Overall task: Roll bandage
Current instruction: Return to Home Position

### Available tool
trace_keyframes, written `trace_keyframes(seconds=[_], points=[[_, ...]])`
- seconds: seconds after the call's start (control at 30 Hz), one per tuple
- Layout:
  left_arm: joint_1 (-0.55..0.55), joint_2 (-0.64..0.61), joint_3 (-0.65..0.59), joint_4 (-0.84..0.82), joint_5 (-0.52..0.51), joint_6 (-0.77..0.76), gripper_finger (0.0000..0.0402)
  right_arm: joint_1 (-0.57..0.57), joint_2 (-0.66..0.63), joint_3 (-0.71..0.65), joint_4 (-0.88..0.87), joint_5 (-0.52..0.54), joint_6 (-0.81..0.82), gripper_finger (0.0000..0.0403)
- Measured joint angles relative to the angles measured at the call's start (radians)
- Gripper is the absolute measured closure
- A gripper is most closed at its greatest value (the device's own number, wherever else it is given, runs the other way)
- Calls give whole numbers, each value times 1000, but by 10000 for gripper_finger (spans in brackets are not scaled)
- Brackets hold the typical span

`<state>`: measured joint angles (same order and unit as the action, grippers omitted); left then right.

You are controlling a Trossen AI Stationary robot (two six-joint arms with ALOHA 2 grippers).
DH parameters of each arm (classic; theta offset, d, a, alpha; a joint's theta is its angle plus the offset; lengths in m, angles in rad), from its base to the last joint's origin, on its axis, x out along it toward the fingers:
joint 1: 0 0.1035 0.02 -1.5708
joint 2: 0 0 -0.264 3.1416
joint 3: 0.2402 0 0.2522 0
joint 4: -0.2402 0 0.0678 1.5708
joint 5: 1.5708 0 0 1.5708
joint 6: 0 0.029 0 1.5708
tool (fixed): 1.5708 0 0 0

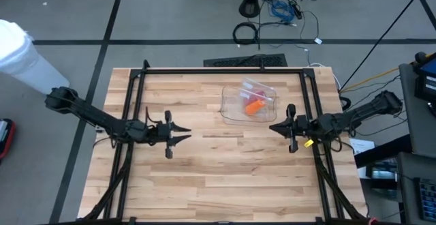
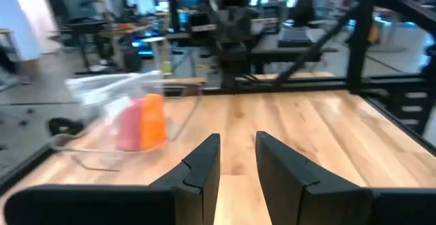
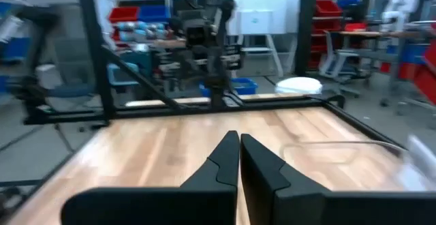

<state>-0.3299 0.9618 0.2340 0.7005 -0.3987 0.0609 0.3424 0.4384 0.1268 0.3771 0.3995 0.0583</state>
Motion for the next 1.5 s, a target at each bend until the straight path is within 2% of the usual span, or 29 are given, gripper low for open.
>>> trace_keyframes(seconds=[0.1,0.27,0.4,0.57,0.83,1.13,1.27,1.5], points=[[50,20,0,16,83,-2,302,0,24,0,19,42,-19,403],[122,85,0,98,185,-3,302,0,55,0,90,44,-49,403],[141,84,0,52,173,-59,302,1,57,0,96,40,-63,403],[140,-57,0,-82,155,-80,302,22,64,0,90,40,-71,403],[121,-352,0,-416,114,-116,302,67,67,0,91,47,-71,403],[80,-496,-108,-417,16,-111,302,68,114,0,90,49,-20,403],[79,-554,-118,-421,-10,-108,302,68,155,0,90,49,-17,403],[79,-635,-119,-553,-30,-107,301,68,205,0,93,50,9,403]])
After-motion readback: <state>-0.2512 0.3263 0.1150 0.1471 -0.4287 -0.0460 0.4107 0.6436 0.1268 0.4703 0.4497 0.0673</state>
